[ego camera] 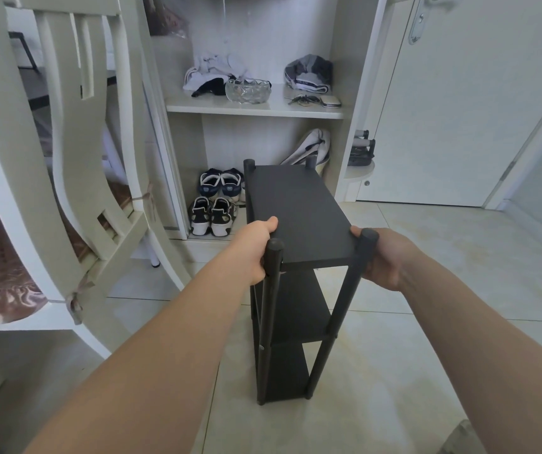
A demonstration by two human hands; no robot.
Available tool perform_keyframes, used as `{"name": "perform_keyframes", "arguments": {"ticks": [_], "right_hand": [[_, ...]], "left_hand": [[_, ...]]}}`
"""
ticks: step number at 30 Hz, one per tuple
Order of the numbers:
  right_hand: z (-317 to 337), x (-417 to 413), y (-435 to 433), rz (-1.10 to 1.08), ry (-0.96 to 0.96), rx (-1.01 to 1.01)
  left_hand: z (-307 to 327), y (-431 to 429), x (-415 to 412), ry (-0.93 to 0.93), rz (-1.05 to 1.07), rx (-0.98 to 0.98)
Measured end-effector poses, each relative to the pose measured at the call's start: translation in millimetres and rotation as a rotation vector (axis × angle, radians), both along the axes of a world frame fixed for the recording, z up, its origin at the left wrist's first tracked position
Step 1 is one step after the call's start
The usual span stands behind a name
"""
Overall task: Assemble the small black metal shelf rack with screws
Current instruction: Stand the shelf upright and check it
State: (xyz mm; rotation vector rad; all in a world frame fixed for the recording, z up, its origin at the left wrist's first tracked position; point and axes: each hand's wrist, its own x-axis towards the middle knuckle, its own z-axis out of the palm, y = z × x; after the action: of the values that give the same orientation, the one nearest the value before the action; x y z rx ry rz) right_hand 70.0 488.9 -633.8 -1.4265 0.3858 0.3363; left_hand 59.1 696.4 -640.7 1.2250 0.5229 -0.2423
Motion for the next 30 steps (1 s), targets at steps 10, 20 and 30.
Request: {"name": "perform_keyframes", "arguments": {"ticks": [10, 20, 30], "right_hand": [[13, -26, 4, -0.006, -0.396, -0.653], [-3, -16, -21, -0.141, -0.449, -0.681], [7, -29, -26, 0.092, -0.077, -0.537]], "left_hand": [[0, 7, -3, -0.035, 0.018, 0.219], [-5, -15, -6, -0.022, -0.160, 0.189], [2, 47, 5, -0.331, 0.288, 0.924]]}}
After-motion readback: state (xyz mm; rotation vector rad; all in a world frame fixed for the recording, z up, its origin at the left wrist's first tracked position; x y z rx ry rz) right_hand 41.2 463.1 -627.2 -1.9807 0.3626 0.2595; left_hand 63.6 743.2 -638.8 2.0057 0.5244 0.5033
